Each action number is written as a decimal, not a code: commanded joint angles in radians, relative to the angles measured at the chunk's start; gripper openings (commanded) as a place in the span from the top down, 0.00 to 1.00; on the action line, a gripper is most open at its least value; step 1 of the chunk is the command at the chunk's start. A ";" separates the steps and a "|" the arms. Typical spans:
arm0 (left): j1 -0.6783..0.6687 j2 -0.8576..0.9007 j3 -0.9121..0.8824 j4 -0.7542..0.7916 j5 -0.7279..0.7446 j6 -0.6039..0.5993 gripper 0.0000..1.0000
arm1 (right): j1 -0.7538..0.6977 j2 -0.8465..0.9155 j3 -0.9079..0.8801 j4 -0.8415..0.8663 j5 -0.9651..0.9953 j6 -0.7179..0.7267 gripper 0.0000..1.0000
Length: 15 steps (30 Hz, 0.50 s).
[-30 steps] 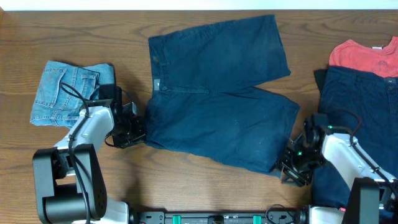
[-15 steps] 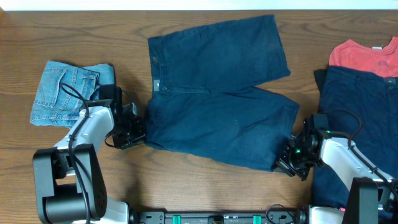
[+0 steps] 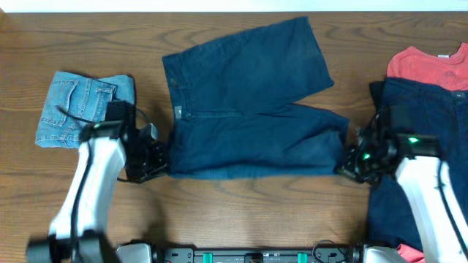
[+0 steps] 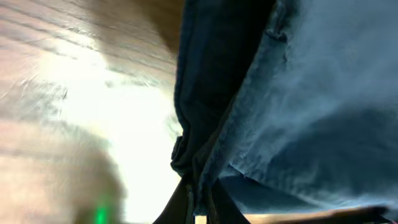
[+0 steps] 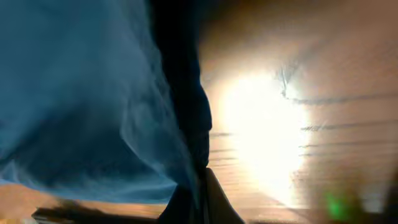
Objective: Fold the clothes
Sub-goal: 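Lift the leg hems and fold them up onto the waistband with both grippers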
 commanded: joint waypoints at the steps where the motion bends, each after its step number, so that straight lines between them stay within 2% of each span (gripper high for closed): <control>1: 0.000 -0.140 0.027 -0.064 -0.004 0.004 0.94 | 0.012 -0.056 0.132 -0.061 0.082 0.021 0.99; 8: 0.000 -0.406 0.027 -0.213 0.015 -0.069 0.94 | 0.012 -0.074 0.412 -0.223 0.132 0.056 0.99; 11: 0.000 -0.495 0.027 -0.272 0.014 -0.096 0.94 | 0.012 -0.073 0.505 -0.221 0.132 0.060 0.99; 15: 0.000 -0.551 0.027 -0.316 0.014 -0.116 0.94 | 0.012 -0.071 0.543 -0.144 0.135 0.092 0.99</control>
